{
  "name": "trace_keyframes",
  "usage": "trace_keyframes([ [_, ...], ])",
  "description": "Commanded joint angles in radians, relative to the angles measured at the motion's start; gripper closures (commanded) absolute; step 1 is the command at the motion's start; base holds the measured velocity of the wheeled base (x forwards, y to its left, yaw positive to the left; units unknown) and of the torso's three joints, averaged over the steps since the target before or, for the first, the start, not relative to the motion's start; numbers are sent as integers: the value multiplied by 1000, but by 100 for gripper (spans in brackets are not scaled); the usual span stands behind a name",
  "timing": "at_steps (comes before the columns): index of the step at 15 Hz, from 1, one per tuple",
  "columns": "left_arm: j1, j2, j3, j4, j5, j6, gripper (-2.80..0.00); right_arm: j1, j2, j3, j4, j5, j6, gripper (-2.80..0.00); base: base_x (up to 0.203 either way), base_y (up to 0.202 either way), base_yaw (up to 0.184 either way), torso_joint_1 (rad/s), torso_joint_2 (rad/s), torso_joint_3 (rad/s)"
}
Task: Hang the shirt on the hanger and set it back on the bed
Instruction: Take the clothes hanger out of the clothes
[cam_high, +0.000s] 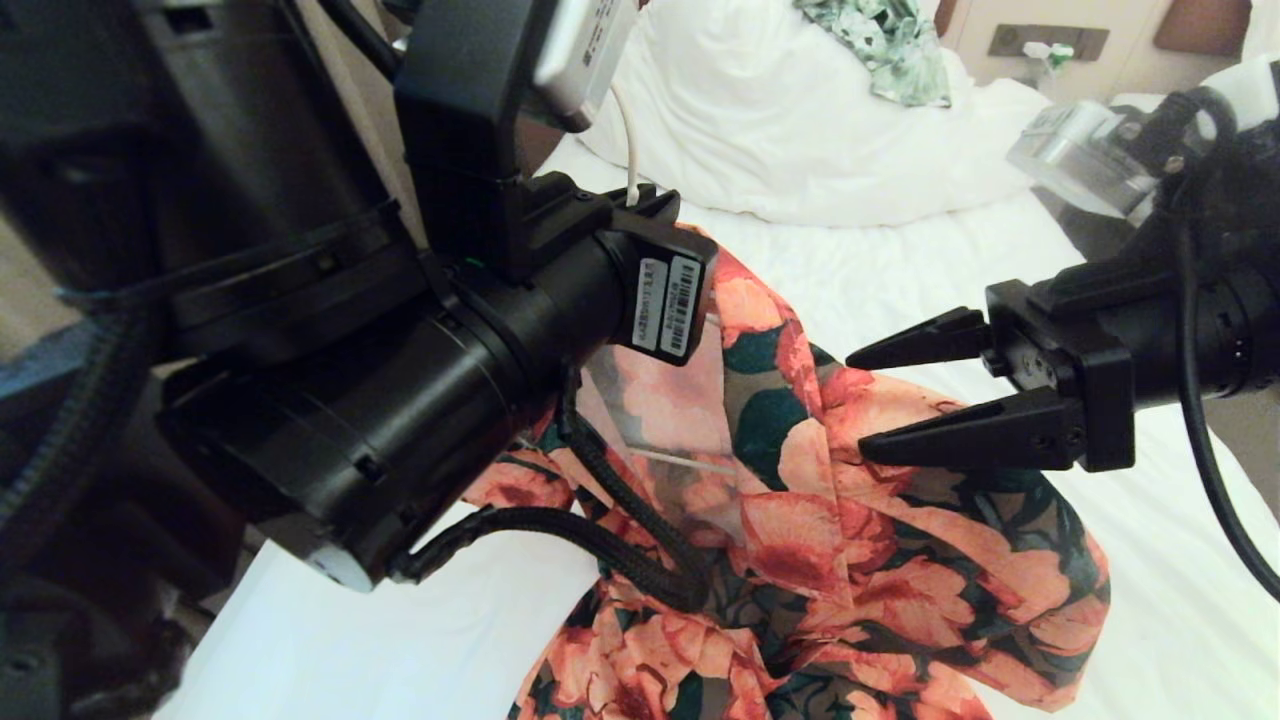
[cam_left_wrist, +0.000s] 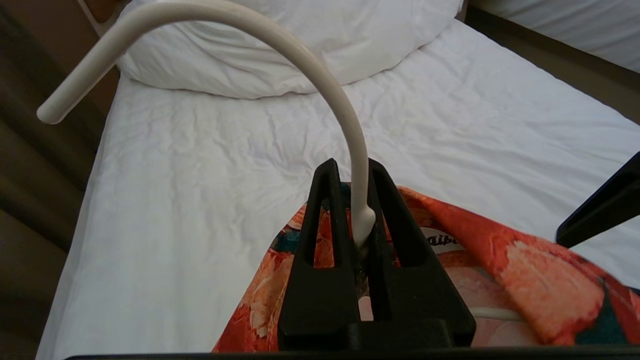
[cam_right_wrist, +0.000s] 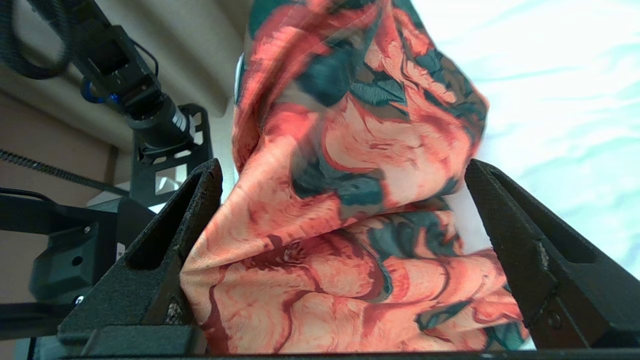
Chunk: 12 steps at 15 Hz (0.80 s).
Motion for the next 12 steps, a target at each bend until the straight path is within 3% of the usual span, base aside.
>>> trace_keyframes([
  [1, 0, 11, -4, -4, 4, 2, 0, -24, -49, 7, 20, 8, -4, -280, 0, 0, 0, 0, 0, 0],
  [4, 1, 37, -50, -4, 4, 2, 0, -77, -113, 9, 125, 44, -48, -280, 0, 0, 0, 0, 0, 0],
  [8, 28, 55, -76, -2, -3, 3, 0, -178, -162, 17, 266, 124, -170, -280, 0, 0, 0, 0, 0, 0],
  [12, 46, 63, -86, -2, -4, 4, 0, -319, -182, -10, 242, 216, -181, -280, 0, 0, 0, 0, 0, 0],
])
